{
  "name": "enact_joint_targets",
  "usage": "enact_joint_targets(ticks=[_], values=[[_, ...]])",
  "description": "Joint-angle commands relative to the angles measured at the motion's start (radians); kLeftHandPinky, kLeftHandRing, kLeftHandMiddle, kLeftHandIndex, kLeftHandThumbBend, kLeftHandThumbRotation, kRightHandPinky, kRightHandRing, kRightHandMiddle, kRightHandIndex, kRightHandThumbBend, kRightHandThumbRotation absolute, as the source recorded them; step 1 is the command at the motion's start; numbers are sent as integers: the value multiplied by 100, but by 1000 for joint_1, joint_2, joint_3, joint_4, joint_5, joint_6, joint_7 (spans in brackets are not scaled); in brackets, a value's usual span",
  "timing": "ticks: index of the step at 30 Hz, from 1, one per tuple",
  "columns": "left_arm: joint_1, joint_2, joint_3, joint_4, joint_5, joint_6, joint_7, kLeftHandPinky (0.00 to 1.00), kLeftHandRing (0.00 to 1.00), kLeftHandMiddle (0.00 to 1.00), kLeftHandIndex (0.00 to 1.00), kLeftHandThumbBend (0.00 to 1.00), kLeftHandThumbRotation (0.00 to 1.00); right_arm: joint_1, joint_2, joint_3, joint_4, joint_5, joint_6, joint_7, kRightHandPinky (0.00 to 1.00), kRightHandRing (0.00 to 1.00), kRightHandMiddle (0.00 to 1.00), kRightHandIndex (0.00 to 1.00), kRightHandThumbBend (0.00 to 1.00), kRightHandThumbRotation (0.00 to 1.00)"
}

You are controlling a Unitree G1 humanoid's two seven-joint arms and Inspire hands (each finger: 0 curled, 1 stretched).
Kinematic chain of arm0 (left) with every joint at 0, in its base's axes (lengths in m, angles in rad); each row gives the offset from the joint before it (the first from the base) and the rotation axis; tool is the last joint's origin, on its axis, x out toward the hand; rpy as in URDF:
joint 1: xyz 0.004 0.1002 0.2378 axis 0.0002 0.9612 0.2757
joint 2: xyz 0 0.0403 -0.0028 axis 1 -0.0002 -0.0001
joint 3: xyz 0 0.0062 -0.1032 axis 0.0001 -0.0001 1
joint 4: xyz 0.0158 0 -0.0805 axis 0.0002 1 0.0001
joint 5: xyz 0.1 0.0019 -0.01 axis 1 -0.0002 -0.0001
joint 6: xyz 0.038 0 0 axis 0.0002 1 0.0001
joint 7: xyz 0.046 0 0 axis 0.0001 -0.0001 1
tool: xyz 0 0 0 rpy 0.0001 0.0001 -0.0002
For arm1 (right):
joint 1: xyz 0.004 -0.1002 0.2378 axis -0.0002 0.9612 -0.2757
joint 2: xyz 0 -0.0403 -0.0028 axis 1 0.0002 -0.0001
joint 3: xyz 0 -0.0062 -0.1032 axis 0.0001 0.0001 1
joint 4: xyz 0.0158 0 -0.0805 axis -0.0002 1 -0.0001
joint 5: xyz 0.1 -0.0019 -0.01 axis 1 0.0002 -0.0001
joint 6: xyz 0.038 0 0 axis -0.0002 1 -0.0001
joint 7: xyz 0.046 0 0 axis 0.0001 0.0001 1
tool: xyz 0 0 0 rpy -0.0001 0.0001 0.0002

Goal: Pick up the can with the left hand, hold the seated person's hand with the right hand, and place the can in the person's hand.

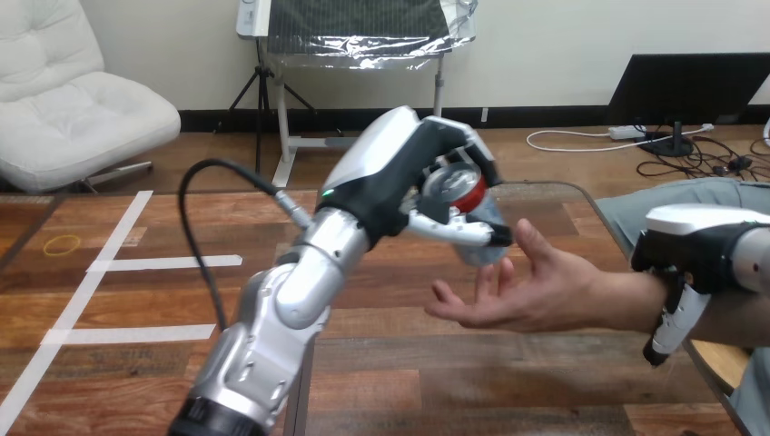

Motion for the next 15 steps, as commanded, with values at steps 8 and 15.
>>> enact_joint_targets(ticks=[8,15], values=[[-112,-55,-29,3,-5,11,9,32,37,44,48,63,0,-172,-39,-46,-57,-19,-6,15,28,38,49,45,72,0],[-118,-80,-49,6,2,13,7,32,38,45,47,64,0,-199,-30,-37,-73,-32,-3,35,28,36,46,46,71,0]])
